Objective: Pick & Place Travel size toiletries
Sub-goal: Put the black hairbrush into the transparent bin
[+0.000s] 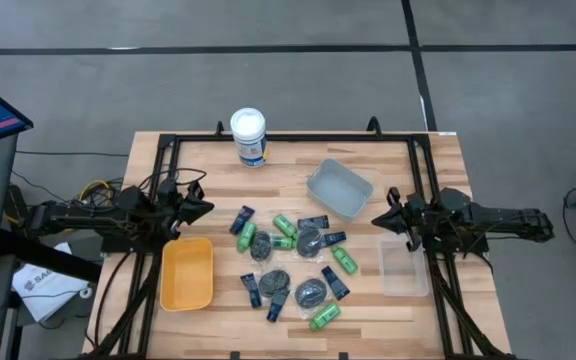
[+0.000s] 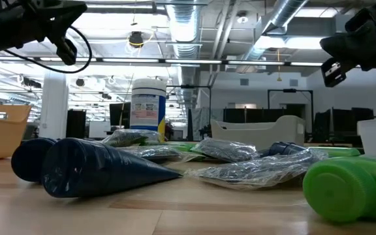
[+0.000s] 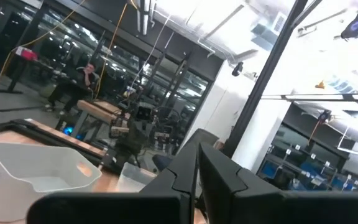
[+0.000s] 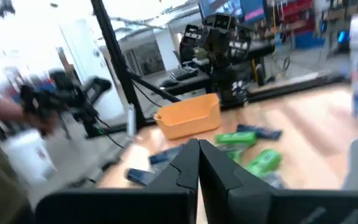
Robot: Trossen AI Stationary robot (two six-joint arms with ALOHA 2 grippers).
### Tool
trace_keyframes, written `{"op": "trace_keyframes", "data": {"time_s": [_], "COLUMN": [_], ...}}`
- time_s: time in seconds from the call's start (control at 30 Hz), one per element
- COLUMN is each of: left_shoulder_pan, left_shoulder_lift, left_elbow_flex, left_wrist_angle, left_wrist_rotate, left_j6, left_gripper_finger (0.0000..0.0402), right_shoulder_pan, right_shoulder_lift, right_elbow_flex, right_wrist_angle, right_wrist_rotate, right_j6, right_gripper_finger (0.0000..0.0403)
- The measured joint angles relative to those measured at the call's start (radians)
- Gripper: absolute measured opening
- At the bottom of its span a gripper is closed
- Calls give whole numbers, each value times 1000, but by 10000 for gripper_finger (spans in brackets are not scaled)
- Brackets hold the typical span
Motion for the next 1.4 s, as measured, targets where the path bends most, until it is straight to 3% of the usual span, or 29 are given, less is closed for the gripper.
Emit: {"op": "trace_keyframes", "data": {"time_s": [0.33, 0.5, 0.63, 0.73, 1.1, 1.4], "left_shoulder_pan": [0, 0, 0, 0, 0, 0], "left_shoulder_lift": [1, 1, 1, 1, 1, 1], "left_elbow_flex": [0, 0, 0, 0, 0, 0], "left_wrist_angle": [0, 4, 6, 6, 13, 14], "left_wrist_rotate": [-73, -101, -105, -105, -105, -102], "left_j6": [0, 0, 0, -1, -31, -31], "left_gripper_finger": [14, 14, 14, 14, 14, 14], "right_shoulder_pan": [-1, -2, -2, -2, 19, 121], "right_shoulder_lift": [0, 0, 16, 79, 616, 1082], "right_elbow_flex": [0, 4, 61, 153, 587, 901], "right_wrist_angle": [56, 129, 100, -88, -589, -903], "right_wrist_rotate": [1, 89, 130, 149, 168, 308], "right_j6": [604, 596, 482, 414, 230, 229], "right_gripper_finger": [0, 0, 13, 24, 2, 0]}}
